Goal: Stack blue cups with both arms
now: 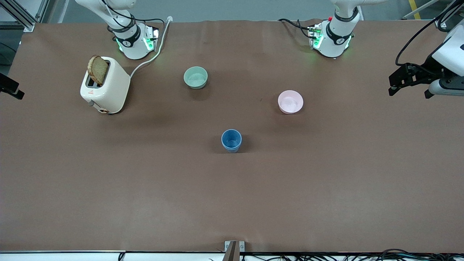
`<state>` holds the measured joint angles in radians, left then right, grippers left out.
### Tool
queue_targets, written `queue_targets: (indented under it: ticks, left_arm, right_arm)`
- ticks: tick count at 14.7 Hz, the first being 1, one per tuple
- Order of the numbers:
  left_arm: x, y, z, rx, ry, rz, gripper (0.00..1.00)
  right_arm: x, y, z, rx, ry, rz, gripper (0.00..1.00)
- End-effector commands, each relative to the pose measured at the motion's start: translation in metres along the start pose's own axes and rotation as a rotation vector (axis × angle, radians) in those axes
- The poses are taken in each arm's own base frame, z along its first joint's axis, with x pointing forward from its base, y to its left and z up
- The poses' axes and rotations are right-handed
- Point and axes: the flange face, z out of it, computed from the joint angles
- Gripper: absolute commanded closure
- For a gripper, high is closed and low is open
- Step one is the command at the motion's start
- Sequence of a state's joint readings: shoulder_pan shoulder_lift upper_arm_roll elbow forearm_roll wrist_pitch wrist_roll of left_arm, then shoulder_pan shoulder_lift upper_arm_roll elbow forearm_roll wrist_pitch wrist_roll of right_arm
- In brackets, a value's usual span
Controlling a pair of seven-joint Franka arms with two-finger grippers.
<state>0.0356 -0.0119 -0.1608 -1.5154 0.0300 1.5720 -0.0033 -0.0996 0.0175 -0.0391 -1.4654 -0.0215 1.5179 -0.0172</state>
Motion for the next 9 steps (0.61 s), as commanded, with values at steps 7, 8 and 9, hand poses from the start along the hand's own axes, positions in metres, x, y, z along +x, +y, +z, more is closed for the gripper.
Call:
queue_targets:
  ticks: [7, 8, 9]
  left_arm:
    - [-0.0031, -0.0009, -0.0058, 0.042, -0.007, 0.017, 0.00]
    - [-0.0031, 0.0000, -0.0059, 0.042, -0.007, 0.018, 0.00]
    - [-0.0031, 0.0001, -0.0059, 0.041, -0.007, 0.018, 0.00]
  right_arm:
    - [-0.0058, -0.0023, -0.0036, -0.002, 0.011, -0.003, 0.00]
    - [-0.0052, -0.0015, -0.0028, -0.002, 0.011, -0.002, 0.00]
    - [-0.0054, -0.0006, -0.0020, -0.002, 0.008, 0.001, 0.00]
